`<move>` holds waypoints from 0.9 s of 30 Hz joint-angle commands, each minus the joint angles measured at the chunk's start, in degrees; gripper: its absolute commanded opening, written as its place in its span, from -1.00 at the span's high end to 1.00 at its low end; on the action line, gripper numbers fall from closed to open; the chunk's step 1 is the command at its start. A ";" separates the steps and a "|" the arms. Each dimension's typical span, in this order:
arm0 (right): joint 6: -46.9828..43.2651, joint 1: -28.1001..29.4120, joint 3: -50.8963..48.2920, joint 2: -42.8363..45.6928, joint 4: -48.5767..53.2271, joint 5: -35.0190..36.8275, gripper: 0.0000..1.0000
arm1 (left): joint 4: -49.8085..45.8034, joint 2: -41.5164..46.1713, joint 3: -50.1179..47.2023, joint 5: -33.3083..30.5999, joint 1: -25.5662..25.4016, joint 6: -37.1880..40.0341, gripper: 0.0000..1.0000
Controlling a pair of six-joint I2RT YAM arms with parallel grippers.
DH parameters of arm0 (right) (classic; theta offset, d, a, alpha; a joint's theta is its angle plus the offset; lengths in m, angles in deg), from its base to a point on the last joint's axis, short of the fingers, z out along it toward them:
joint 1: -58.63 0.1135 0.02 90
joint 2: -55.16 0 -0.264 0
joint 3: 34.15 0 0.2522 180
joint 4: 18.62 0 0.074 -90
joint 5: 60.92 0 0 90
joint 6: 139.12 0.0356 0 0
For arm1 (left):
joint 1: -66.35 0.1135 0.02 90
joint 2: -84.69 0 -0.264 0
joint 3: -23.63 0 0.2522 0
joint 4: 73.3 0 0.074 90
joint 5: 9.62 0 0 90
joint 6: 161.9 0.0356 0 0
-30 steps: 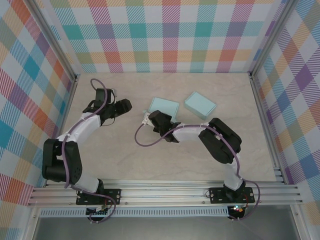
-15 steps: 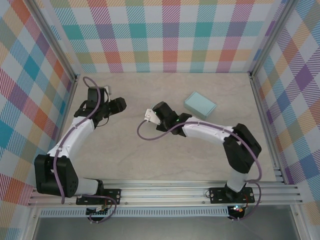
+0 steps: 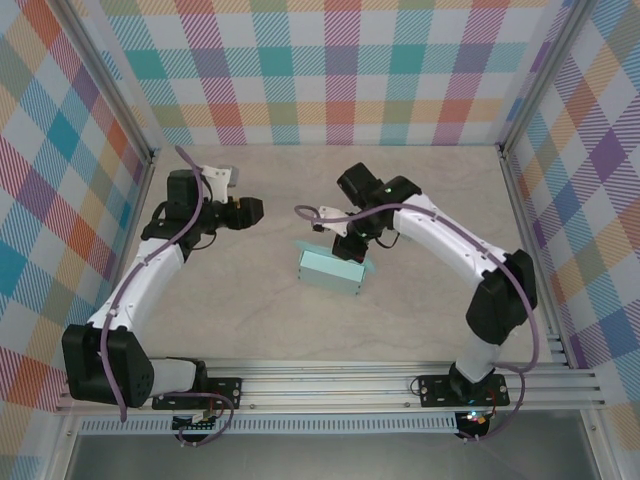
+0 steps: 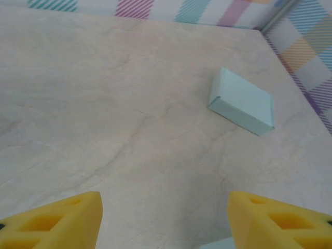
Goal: Fold the paper box
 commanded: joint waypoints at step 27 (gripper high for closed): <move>1.16 -0.80 4.39 -6.19 -1.69 3.49 0.59 | -8.76 -11.65 1.93 22.64 -4.86 36.53 -0.15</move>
